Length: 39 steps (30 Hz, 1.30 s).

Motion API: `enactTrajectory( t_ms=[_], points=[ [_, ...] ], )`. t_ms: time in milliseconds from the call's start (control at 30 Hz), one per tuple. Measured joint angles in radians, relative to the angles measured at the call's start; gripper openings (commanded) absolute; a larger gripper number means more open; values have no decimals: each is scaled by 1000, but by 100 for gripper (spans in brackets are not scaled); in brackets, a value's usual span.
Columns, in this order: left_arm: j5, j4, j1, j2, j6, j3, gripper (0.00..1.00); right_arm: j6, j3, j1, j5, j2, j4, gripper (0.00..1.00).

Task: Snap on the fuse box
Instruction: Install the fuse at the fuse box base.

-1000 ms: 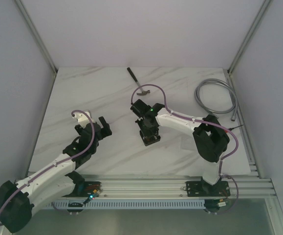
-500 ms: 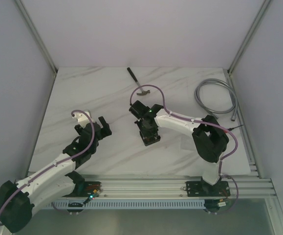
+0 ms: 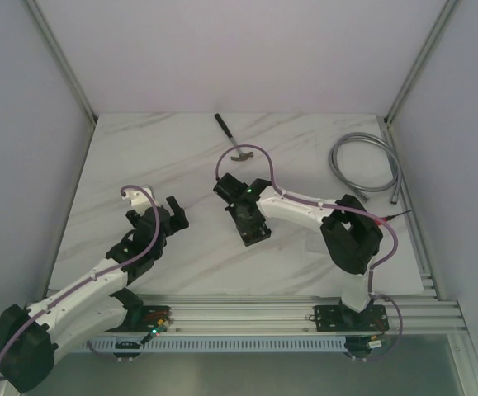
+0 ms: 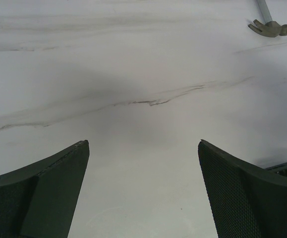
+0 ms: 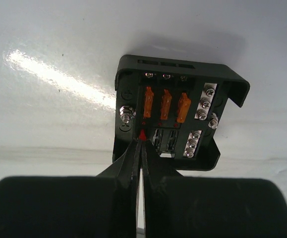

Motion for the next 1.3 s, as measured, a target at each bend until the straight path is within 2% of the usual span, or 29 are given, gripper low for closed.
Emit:
enactTrajectory(
  t_ms=[567, 633, 733, 833, 1033, 1300],
  points=[
    [11, 0, 1, -23, -1, 0, 100, 2, -41, 0, 0, -16, 45, 0],
    [11, 0, 1, -28, -1, 0, 100, 3, -47, 0, 0, -32, 53, 3],
    [12, 0, 1, -29, -2, 0, 100, 2, -49, 0, 0, -43, 57, 15],
    [16, 0, 1, -29, -3, 0, 100, 3, -40, -2, -3, -45, 50, 21],
    [20, 0, 4, -29, -4, 0, 100, 3, 8, -48, -26, -48, 46, 24],
    [39, 1, 6, -10, -3, 0, 100, -1, 23, -133, -50, -54, 55, 21]
  ],
)
